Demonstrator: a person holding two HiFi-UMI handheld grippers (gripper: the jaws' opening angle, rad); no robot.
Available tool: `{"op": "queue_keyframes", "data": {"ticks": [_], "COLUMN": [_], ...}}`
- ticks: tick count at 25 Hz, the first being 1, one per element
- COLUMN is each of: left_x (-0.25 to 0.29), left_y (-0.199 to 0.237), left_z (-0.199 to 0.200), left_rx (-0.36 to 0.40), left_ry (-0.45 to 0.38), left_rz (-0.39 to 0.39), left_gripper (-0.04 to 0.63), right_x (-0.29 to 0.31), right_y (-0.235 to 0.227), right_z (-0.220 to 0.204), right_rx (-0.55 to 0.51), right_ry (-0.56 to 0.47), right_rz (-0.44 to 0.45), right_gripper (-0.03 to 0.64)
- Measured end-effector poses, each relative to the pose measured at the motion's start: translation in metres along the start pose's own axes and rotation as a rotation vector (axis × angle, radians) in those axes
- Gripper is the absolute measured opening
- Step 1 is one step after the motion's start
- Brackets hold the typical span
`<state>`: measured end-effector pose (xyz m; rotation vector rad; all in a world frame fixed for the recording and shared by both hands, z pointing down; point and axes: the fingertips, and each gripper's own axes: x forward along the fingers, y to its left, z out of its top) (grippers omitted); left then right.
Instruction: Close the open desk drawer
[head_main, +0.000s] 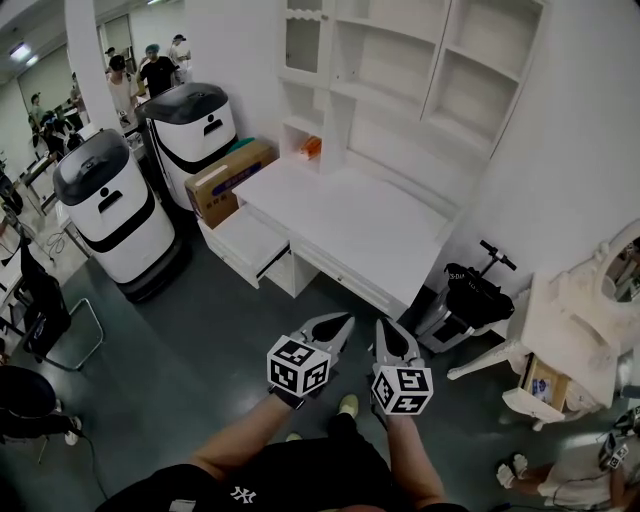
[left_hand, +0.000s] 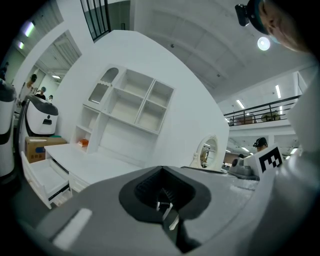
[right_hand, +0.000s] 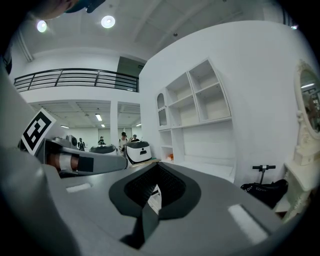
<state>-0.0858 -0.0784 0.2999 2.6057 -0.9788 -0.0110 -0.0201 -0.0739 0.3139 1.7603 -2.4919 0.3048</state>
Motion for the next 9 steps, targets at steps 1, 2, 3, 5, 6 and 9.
{"op": "queue_keyframes", "data": {"ticks": [1,2,3,5,6,9], "left_x": [0.0010,0.0022,0.0032,0.0035,0.0030,-0.0003], "left_y": [-0.0019,-0.0038,-0.0053,-0.0064,-0.0064,-0.0062], "left_z": [0.0013,0.0026,0.0033,0.0031,0.0026,0.0011], "left_rx": [0.003,0.007,0.009,0.009,0.010,0.013], "left_ry": [0.002,0.004,0.006,0.008,0.008,0.006], "left_rz": [0.001,0.002,0.003,0.004,0.003,0.000], "left_gripper": [0.000,0.000,0.000,0.000,0.000,0.000], "right_x": [-0.0005,-0.0009,-0.0012,-0.0015,-0.0017,-0.0026], "right_y": [-0.0013,-0.0025,-0.0029,-0.0018,-0.0007,0.0031], "right_z": [0.0019,0.0035,0.0044,0.0039,0.0029,-0.0007], "right_rx": [0.000,0.001,0.001,0.000,0.000,-0.001], "right_ry": [0.000,0.000,0.002,0.003,0.003,0.002], "right_rz": [0.001,0.004,0.007,0.014,0.017,0.019], "right_gripper": [0.023,0.023,0.023,0.023,0.023,0.023]}}
